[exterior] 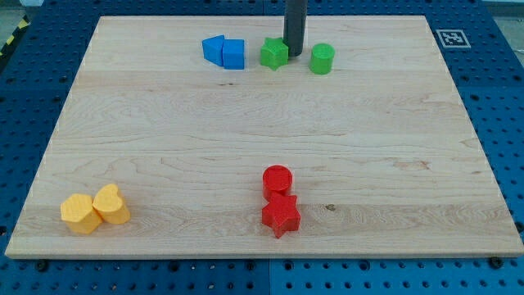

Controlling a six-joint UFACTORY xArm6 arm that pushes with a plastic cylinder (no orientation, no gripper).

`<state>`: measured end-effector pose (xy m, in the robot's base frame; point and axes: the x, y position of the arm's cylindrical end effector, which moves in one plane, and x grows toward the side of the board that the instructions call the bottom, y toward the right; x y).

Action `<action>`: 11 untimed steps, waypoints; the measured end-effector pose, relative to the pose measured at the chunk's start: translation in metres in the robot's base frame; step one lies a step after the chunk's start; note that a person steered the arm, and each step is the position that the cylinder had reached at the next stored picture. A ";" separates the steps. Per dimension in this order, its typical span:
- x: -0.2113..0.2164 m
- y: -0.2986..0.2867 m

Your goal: Move the green circle slightly upwards

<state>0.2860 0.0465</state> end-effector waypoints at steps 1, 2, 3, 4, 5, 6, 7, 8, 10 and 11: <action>-0.001 0.000; -0.003 0.000; -0.012 0.000; -0.053 0.000; -0.074 0.028; -0.058 0.082; -0.009 0.104; 0.037 0.108; 0.064 0.106; 0.064 0.093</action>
